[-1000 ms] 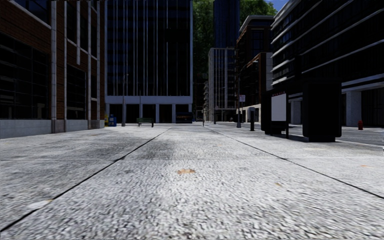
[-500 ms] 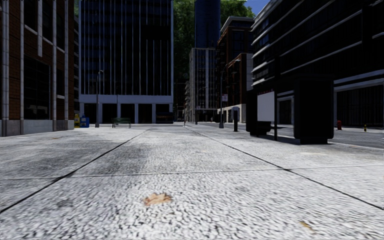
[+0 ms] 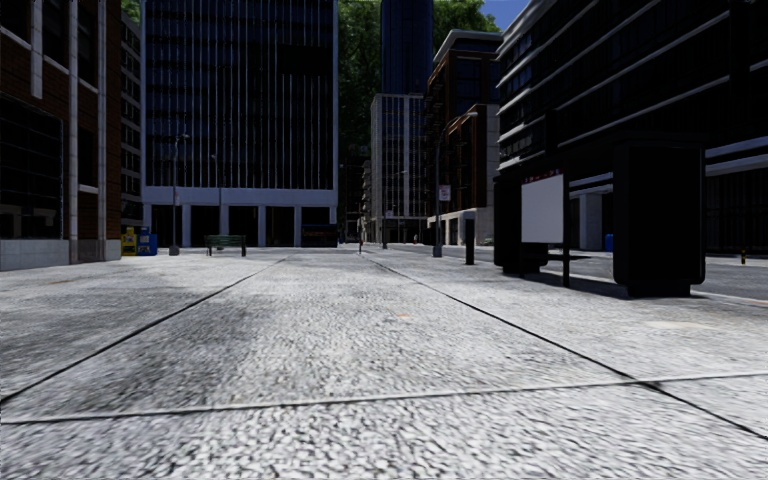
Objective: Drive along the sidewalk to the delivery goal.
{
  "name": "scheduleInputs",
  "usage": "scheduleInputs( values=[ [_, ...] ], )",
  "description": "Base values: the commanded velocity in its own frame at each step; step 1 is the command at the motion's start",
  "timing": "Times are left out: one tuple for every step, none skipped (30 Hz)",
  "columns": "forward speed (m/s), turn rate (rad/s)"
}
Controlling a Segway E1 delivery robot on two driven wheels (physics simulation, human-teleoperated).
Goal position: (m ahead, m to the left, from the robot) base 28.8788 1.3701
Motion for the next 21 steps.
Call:
scheduleInputs(
  values=[
    [2.0,0.0],
    [2.0,0.0],
    [2.0,0.0],
    [2.0,0.0],
    [2.0,0.0],
    [2.0,0.0],
    [2.0,0.0],
    [2.0,0.0],
    [2.0,0.0],
    [2.0,0.0],
    [2.0,0.0],
    [2.0,0.0],
    [2.0,0.0],
    [2.0,0.0],
    [2.0,0.0],
    [2.0,0.0],
    [2.0,0.0],
    [2.0,0.0],
    [2.0,0.0],
    [2.0,0.0],
    [2.0,0.0]
  ],
)
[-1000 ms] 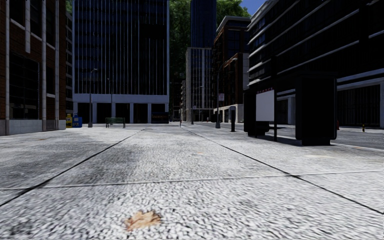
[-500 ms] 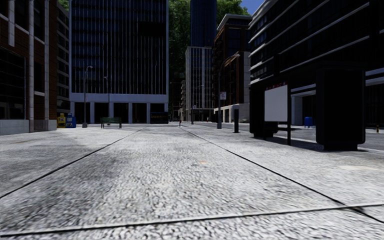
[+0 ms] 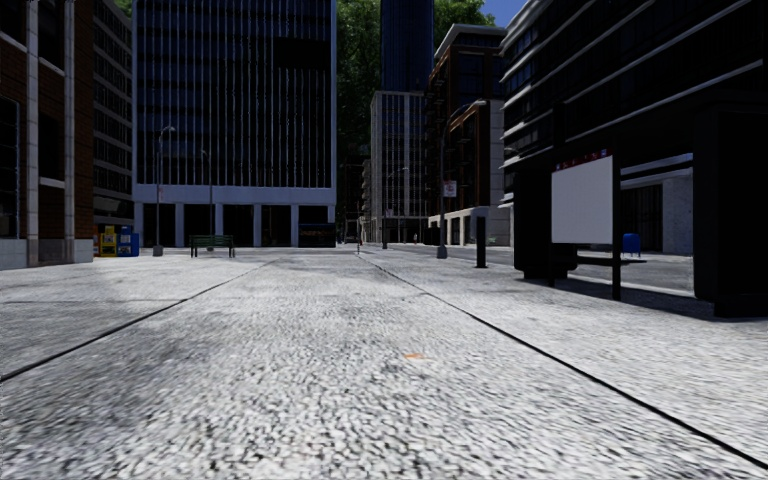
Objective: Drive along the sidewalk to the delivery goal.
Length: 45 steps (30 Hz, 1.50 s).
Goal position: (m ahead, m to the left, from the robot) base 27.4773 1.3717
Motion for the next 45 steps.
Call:
scheduleInputs(
  values=[
    [2.0,0.0],
    [2.0,0.0],
    [2.0,0.0],
    [2.0,0.0],
    [2.0,0.0],
    [2.0,0.0],
    [2.0,0.0],
    [2.0,0.0],
    [2.0,0.0],
    [2.0,0.0],
    [2.0,0.0],
    [2.0,0.0],
    [2.0,0.0],
    [2.0,0.0],
    [2.0,0.0],
    [2.0,0.0],
    [2.0,0.0],
    [2.0,0.0],
    [2.0,0.0],
    [2.0,0.0],
    [2.0,0.0],
    [2.0,0.0],
    [2.0,0.0],
    [2.0,0.0],
    [2.0,0.0],
    [2.0,0.0],
    [2.0,0.0],
    [2.0,0.0],
    [2.0,0.0],
    [2.0,0.0],
    [2.0,0.0],
    [2.0,0.0],
    [2.0,0.0],
    [2.0,0.0],
    [2.0,0.0],
    [2.0,0.0],
    [2.0,0.0],
    [2.0,0.0],
    [2.0,0.0],
    [2.0,0.0],
    [2.0,0.0],
    [2.0,0.0],
    [2.0,0.0],
    [2.0,0.0],
    [2.0,0.0]
  ],
)
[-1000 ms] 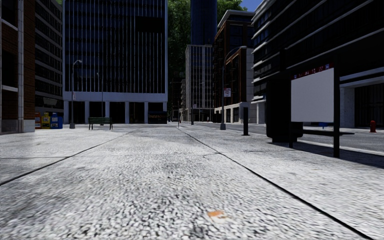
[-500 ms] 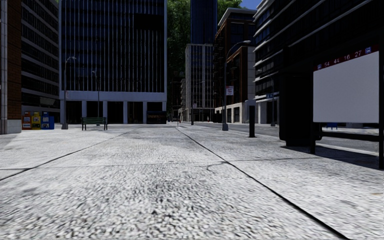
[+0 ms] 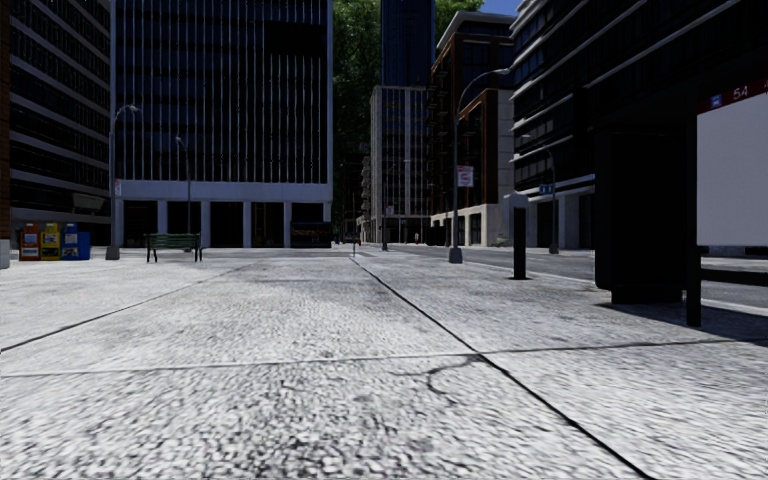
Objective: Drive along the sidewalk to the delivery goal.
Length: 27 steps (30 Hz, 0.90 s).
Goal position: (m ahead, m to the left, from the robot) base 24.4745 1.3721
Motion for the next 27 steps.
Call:
scheduleInputs(
  values=[
    [2.0,0.0],
    [2.0,0.0],
    [2.0,0.0],
    [2.0,0.0],
    [1.99,0.0],
    [1.97,0.0],
    [1.95,0.0],
    [1.95,0.0],
    [1.94,0.0],
    [1.94,0.0],
    [1.94,0.0],
    [1.94,0.0],
    [1.94,0.0],
    [1.94,0.0],
    [1.94,0.0],
    [1.94,0.0],
    [1.95,0.0],
    [1.95,0.0],
    [1.96,0.0],
    [1.96,0.0],
    [2.0,0.0],
    [2.0,0.0],
    [2.0,0.0],
    [2.0,0.0],
    [2.0,0.0],
    [2.0,0.0],
    [2.0,0.0]
  ],
)
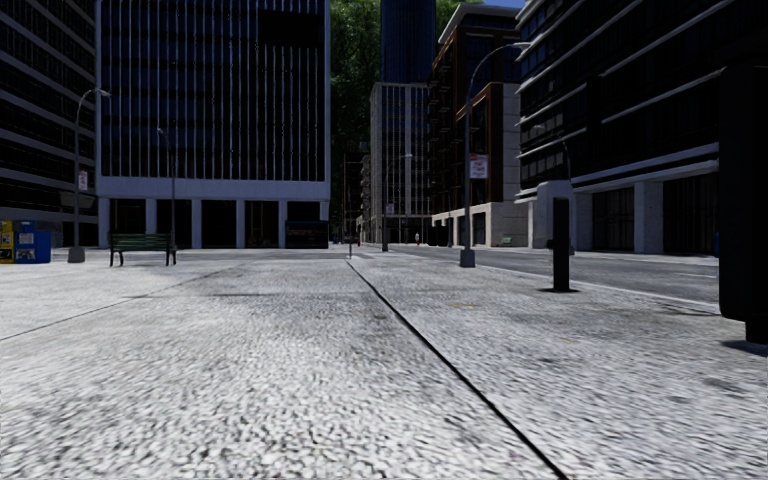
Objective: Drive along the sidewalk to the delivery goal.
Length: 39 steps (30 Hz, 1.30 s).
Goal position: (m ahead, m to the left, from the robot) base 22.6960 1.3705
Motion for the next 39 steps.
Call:
scheduleInputs(
  values=[
    [2.0,0.0],
    [2.0,0.0],
    [2.0,0.0],
    [2.0,0.0],
    [2.0,0.0],
    [2.0,0.0],
    [2.0,0.0],
    [2.0,0.0],
    [2.0,0.0],
    [2.0,0.0],
    [2.0,0.0],
    [2.0,0.0],
    [2.0,0.0],
    [2.0,0.0],
    [2.0,0.0],
    [2.0,0.0],
    [2.0,0.0],
    [2.0,0.0],
    [2.0,0.0],
    [2.0,0.0],
    [2.0,0.0],
    [2.0,0.0],
    [2.0,0.0],
    [2.0,0.0],
    [2.0,0.0],
    [2.0,0.0],
    [2.0,0.0],
    [2.0,0.0],
    [2.0,0.0],
    [2.0,0.0],
    [2.0,0.0],
    [2.0,0.0],
    [2.0,0.0],
    [2.0,0.0],
    [2.0,0.0],
    [2.0,0.0],
    [2.0,0.0],
    [2.0,0.0],
    [2.0,0.0]
  ],
)
